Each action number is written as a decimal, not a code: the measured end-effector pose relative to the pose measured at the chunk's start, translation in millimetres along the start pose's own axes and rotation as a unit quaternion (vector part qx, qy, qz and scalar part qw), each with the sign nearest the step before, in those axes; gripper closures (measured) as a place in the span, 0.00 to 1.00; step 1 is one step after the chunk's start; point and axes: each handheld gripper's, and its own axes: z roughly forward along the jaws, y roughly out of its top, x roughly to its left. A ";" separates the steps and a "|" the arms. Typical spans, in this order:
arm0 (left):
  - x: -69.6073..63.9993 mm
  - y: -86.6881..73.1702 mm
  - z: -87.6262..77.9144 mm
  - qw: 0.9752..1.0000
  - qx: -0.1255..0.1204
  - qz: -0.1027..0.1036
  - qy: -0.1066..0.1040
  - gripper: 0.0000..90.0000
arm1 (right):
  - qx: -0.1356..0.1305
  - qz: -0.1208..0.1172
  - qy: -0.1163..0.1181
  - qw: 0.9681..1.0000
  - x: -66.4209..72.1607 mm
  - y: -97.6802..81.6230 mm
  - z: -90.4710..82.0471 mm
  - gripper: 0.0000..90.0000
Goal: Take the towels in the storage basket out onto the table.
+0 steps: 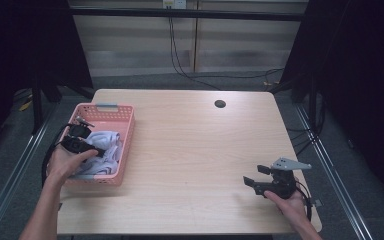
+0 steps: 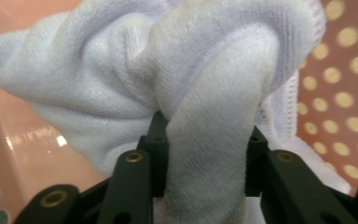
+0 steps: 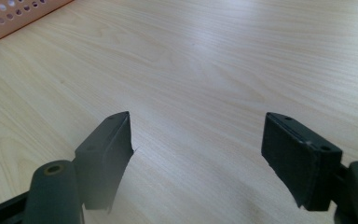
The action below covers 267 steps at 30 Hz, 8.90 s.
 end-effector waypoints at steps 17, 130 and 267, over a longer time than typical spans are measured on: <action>12.8 -11.8 -31.3 0.990 -0.116 -0.047 -0.060 0.75 | -0.001 0.001 -0.001 1.000 -0.4 0.2 -0.1 0.27; -101.9 108.3 -220.5 0.931 -0.344 0.091 -0.080 0.78 | -0.008 0.007 0.004 1.000 -1.2 0.5 -3.8 0.26; -252.8 -10.5 108.4 0.947 -0.145 0.230 -0.169 0.69 | 0.100 -0.036 0.113 0.988 32.6 20.5 63.5 0.91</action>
